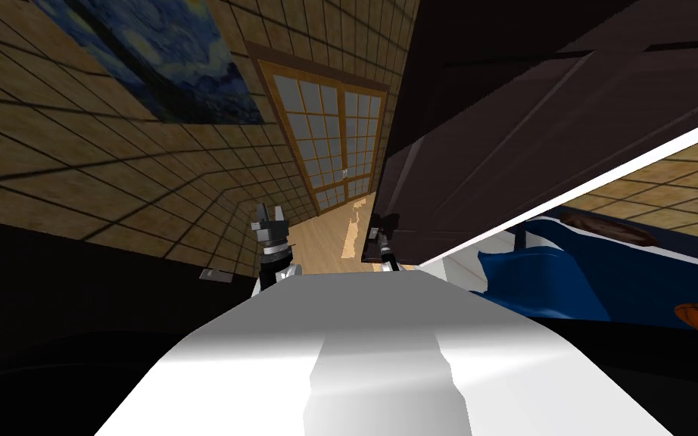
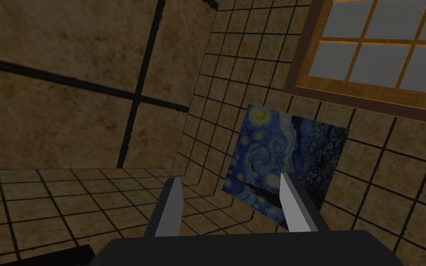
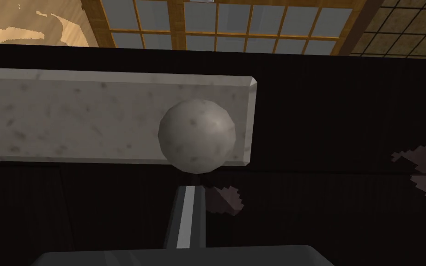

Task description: Push the door open

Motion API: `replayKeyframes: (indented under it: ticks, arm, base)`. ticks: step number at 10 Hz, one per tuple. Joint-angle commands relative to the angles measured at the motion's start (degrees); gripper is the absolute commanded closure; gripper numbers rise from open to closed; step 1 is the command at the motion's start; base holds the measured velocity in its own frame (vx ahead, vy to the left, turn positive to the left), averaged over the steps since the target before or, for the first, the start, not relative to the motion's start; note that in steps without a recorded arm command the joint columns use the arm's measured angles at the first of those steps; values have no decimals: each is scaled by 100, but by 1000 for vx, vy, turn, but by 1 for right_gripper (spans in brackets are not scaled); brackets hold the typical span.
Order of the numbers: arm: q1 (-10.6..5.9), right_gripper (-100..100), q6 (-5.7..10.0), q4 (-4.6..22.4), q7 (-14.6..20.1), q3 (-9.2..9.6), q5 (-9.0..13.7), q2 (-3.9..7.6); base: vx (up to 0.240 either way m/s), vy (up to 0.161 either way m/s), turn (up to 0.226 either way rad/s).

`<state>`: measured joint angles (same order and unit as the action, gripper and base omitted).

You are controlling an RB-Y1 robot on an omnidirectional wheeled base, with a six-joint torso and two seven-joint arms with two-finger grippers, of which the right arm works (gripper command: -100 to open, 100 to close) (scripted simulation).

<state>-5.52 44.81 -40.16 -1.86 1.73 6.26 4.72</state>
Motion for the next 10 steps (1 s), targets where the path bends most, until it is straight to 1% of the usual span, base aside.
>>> replayKeyframes:
  ticks: [1, 4, 6, 7, 8, 9, 10]
  arm:
    - [15, -100, -22, -26, 5, 2, 10, -11]
    - [26, -100, -63, -76, 4, -18, 46, -70]
    - [34, -100, -90, -109, 4, -32, 69, -140]
    - [43, -100, -90, -116, 5, -26, 61, -114]
    - [55, -100, -56, -103, -3, -42, 72, -87]
    - [60, -100, -36, -96, -8, -51, 77, -77]
    - [63, -100, -25, -92, -10, -56, 80, -73]
  base:
    - [-209, 69, -47]
    - [-218, 68, -49]
    - [-202, 93, -52]
    - [-78, 53, -20]
    - [93, 61, 37]
    - [222, 42, 30]
    - [225, -26, 15]
